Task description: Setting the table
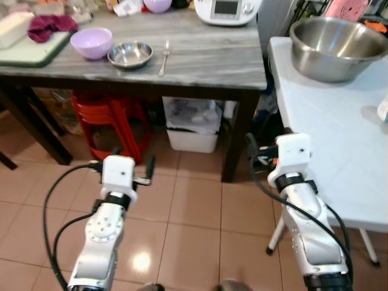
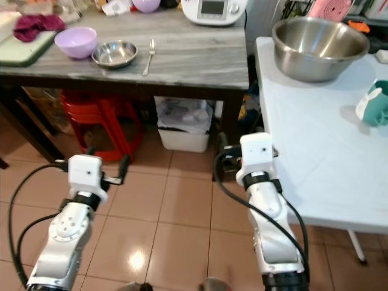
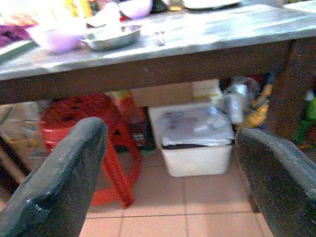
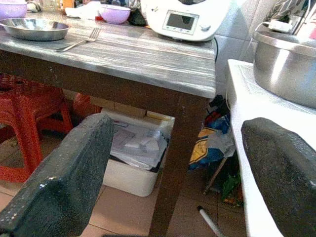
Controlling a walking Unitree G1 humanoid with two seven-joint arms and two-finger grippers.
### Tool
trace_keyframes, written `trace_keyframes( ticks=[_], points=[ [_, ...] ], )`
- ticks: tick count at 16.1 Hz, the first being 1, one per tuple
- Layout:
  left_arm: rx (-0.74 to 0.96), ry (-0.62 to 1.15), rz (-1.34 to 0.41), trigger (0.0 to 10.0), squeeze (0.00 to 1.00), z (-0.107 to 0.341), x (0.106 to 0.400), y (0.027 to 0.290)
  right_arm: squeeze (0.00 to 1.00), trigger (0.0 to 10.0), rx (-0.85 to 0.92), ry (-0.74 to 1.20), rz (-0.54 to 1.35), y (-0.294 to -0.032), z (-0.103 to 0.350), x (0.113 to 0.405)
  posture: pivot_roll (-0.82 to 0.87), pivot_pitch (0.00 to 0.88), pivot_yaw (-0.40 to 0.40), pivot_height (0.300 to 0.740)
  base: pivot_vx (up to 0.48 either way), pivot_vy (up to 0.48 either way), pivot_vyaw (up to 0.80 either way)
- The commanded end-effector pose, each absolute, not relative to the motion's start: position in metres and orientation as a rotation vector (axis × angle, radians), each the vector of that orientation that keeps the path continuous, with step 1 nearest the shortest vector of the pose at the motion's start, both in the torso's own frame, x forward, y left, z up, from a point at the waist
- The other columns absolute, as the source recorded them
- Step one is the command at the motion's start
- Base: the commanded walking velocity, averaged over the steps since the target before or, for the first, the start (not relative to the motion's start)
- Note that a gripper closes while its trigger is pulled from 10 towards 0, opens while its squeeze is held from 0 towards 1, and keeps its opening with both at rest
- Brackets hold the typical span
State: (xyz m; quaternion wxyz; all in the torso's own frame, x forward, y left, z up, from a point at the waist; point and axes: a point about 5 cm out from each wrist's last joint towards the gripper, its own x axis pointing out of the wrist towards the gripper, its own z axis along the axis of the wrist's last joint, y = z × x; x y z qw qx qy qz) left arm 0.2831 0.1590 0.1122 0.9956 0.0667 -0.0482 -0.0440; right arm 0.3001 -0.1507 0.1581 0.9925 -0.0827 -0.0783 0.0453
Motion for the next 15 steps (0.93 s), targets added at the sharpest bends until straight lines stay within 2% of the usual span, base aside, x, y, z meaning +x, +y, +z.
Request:
trace_keyframes(
  ticks=[1, 15],
  points=[
    [0.127, -0.090, -0.102, 10.0, 0.00, 0.1104, 0.2823, 0.1542, 0.00, 10.0, -0.171, -0.166, 0.079, -0.1558, 0.1607, 0.2979, -0.15, 0.162, 0.020, 0.740, 0.000, -0.274, 0.00],
    [0.131, -0.080, -0.106, 10.0, 0.00, 0.1084, 0.2834, 0.1537, 0.00, 10.0, -0.174, -0.162, 0.078, -0.1550, 0.1599, 0.2976, -0.15, 0.164, 0.022, 0.740, 0.000, -0.323, 0.00]
  ],
)
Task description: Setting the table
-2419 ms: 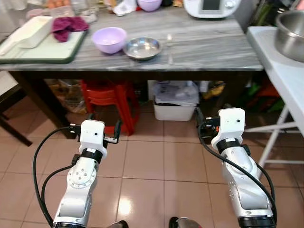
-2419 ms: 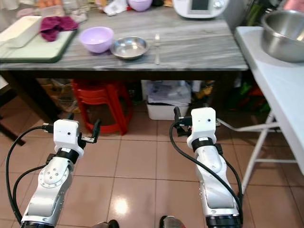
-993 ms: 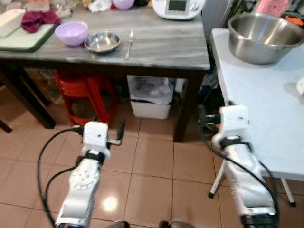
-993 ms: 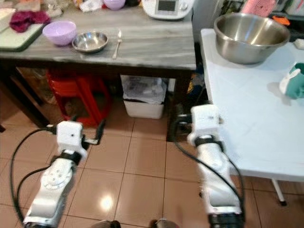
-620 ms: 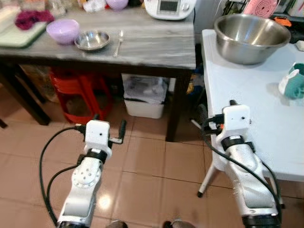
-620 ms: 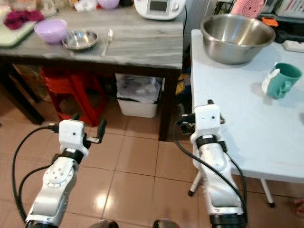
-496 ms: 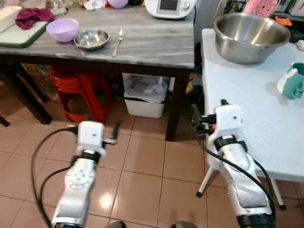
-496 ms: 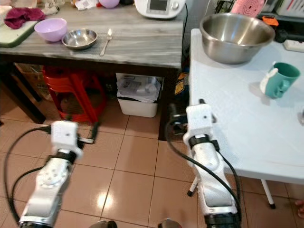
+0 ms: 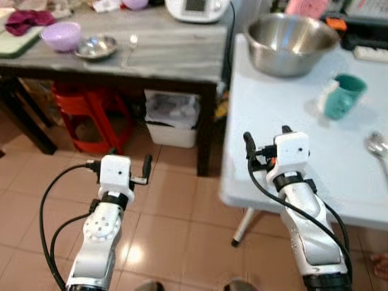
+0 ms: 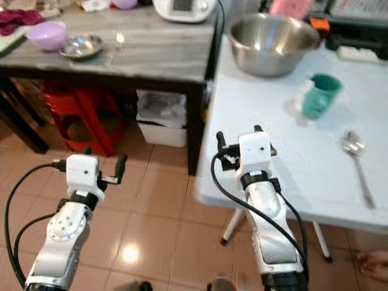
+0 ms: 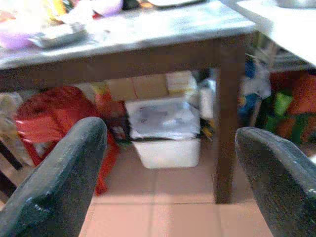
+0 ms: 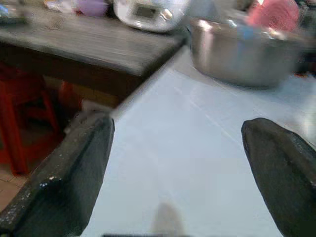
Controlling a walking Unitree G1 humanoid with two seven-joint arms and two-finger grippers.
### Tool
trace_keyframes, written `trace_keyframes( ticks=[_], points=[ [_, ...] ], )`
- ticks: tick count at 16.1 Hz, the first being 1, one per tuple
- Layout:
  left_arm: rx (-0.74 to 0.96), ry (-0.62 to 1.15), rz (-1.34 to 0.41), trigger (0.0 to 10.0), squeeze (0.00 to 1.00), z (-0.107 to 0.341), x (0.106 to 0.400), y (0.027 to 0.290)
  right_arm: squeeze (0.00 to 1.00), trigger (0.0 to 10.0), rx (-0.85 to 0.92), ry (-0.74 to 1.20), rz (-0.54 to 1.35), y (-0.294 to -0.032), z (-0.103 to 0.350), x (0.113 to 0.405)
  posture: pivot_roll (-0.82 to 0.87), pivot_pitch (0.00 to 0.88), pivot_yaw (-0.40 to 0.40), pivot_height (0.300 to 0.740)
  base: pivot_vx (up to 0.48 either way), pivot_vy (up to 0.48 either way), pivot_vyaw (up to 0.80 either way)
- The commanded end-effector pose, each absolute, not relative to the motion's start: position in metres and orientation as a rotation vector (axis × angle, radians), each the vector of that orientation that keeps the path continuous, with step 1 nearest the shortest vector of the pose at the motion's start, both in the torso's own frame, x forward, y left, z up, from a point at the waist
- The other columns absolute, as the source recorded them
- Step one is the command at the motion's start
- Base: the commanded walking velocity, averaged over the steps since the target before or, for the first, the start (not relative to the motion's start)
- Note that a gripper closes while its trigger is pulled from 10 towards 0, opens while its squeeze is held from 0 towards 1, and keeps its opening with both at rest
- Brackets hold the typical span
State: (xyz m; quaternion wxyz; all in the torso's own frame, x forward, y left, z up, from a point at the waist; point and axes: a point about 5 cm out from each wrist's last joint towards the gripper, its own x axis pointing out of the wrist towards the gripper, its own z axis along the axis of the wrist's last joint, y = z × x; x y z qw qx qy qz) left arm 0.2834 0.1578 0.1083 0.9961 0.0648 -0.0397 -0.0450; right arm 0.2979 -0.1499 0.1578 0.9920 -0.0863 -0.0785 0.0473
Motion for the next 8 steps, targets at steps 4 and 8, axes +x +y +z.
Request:
trace_keyframes(
  ticks=[4, 8],
  points=[
    [0.134, -0.079, -0.103, 10.0, 0.00, 0.1082, 0.2834, 0.1543, 0.00, 10.0, -0.175, -0.159, 0.074, -0.1555, 0.1594, 0.2977, -0.15, 0.164, 0.022, 0.740, 0.000, -0.368, 0.00],
    [0.132, -0.077, -0.106, 10.0, 0.00, 0.1079, 0.2833, 0.1543, 0.00, 10.0, -0.174, -0.159, 0.072, -0.1553, 0.1594, 0.2974, -0.15, 0.166, 0.023, 0.740, 0.000, -0.371, 0.00]
  ],
)
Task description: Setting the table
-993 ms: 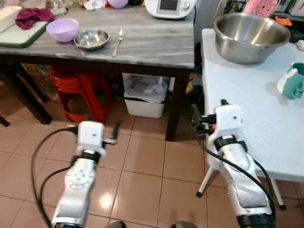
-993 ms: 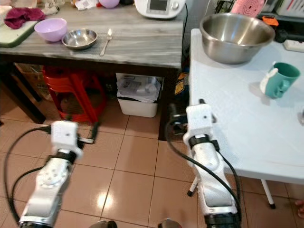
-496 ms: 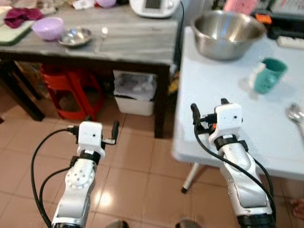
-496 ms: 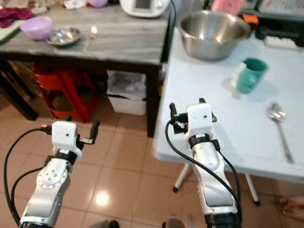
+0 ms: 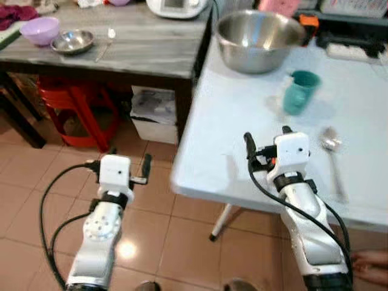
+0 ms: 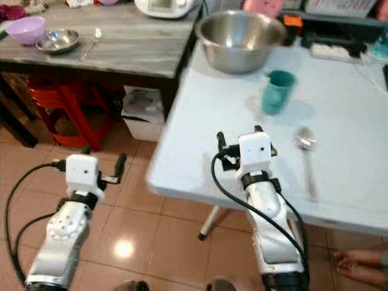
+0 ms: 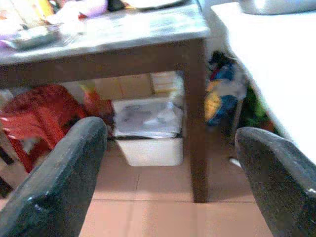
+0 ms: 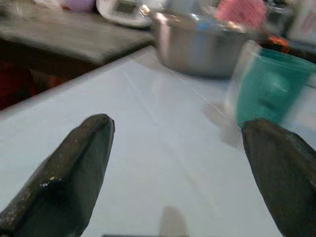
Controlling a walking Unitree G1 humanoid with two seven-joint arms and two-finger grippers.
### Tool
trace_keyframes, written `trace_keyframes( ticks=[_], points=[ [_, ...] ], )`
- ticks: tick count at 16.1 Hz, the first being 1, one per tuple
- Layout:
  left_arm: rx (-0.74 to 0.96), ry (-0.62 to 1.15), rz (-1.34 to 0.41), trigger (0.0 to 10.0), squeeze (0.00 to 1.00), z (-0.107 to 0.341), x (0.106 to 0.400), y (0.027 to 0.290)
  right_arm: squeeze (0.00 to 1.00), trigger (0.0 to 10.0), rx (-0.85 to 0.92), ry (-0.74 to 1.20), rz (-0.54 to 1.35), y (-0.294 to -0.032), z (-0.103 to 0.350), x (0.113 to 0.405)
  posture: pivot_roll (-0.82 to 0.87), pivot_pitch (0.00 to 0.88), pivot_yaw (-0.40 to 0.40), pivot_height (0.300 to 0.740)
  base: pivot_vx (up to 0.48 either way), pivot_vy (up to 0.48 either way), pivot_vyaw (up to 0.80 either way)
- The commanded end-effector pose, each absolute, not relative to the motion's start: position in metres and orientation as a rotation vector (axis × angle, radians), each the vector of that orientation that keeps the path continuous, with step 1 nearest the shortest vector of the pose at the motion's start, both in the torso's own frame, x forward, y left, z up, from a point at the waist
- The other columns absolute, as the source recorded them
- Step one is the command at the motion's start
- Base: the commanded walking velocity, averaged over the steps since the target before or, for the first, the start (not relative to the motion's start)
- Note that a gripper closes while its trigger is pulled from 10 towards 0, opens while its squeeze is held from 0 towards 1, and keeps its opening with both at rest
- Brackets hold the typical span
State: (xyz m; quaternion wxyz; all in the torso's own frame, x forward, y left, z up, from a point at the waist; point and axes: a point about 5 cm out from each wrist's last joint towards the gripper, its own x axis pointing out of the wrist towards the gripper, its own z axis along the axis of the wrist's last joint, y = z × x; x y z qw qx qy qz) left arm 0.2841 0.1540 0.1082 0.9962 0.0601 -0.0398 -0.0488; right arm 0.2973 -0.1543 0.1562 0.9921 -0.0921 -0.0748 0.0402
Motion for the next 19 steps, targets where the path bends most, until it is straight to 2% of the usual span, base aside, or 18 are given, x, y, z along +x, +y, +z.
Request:
trace_keyframes(
  ticks=[1, 11, 15, 19],
  points=[
    [0.132, -0.077, -0.107, 10.0, 0.00, 0.108, 0.283, 0.154, 0.00, 10.0, -0.174, -0.159, 0.072, -0.155, 0.159, 0.297, -0.15, 0.166, 0.023, 0.740, 0.000, -0.371, 0.00],
    [0.137, -0.070, -0.119, 10.0, 0.00, 0.107, 0.283, 0.154, 0.00, 10.0, -0.178, -0.157, 0.052, -0.158, 0.158, 0.297, -0.15, 0.169, 0.028, 0.740, 0.000, -0.367, 0.00],
    [0.096, -0.110, -0.139, 10.0, 0.00, 0.113, 0.283, 0.153, 0.00, 10.0, -0.179, -0.156, 0.045, -0.159, 0.158, 0.297, -0.16, 0.174, 0.028, 0.740, 0.000, 0.000, 0.00],
    [0.113, -0.152, -0.282, 10.0, 0.00, 0.120, 0.280, 0.147, 0.00, 10.0, -0.173, -0.145, 0.027, -0.161, 0.158, 0.297, -0.16, 0.174, 0.028, 0.740, 0.000, 0.000, 0.00]
  ],
)
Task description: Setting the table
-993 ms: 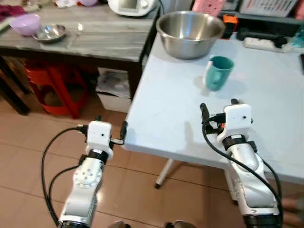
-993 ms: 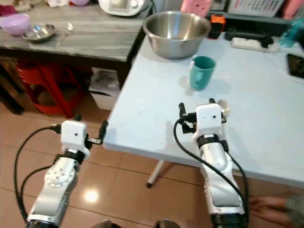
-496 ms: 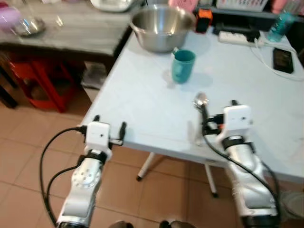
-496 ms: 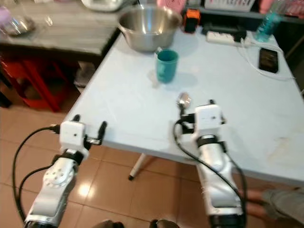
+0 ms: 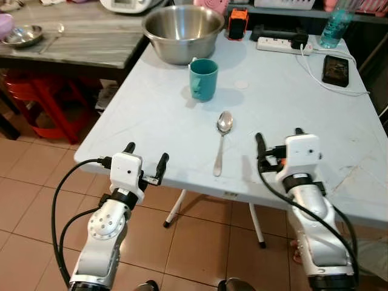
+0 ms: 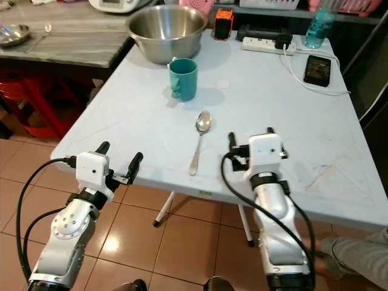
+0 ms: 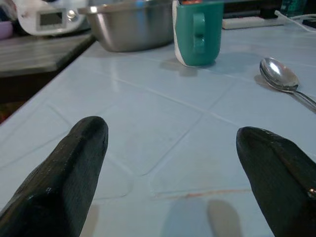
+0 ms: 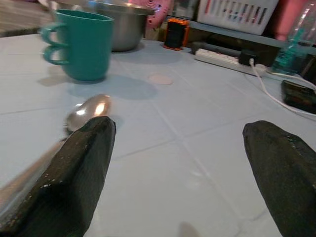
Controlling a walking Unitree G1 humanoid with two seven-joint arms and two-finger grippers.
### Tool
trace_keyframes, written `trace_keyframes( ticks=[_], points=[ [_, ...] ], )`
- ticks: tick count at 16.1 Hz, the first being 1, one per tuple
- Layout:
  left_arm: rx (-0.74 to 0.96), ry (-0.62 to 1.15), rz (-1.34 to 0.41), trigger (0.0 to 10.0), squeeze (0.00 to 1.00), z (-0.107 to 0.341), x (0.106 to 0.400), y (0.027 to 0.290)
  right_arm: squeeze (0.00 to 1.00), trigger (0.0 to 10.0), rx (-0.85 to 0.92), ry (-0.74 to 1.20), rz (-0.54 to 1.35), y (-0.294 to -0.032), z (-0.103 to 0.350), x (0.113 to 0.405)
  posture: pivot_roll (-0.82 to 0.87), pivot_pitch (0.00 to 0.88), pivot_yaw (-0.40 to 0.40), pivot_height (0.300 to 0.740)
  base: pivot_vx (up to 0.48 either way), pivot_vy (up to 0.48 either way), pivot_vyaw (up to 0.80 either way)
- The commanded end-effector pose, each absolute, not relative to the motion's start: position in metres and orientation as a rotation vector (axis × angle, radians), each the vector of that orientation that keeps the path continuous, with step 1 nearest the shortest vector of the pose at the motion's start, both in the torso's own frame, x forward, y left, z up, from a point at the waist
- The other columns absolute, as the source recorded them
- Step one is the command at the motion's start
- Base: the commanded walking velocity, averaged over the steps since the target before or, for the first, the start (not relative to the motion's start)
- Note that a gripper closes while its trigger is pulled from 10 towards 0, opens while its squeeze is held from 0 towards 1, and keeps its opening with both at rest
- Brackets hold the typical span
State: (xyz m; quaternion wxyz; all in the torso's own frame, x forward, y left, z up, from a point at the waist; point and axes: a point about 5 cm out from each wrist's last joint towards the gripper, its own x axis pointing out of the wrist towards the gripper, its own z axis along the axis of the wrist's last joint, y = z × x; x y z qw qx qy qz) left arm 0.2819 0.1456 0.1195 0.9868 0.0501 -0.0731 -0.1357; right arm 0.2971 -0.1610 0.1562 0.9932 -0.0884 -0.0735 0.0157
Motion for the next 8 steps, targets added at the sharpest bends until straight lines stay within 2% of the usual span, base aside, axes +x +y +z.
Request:
trace_keyframes(
  ticks=[1, 3, 8],
  points=[
    [0.119, -0.151, -0.309, 10.0, 0.00, 0.119, 0.277, 0.145, 0.00, 10.0, -0.170, -0.142, 0.026, -0.161, 0.158, 0.298, -0.16, 0.181, 0.032, 0.740, 0.000, 0.000, 0.00],
    [0.108, -0.154, -0.374, 10.0, 0.00, 0.119, 0.272, 0.142, 0.00, 10.0, -0.151, -0.135, 0.031, -0.161, 0.159, 0.301, -0.16, 0.186, 0.034, 0.740, 0.000, 0.000, 0.00],
    [0.110, -0.157, -0.440, 10.0, 0.00, 0.121, 0.269, 0.139, 0.00, 10.0, -0.061, -0.077, 0.086, -0.138, 0.159, 0.321, -0.15, 0.190, 0.039, 0.740, 0.000, 0.000, 0.00]
  ],
)
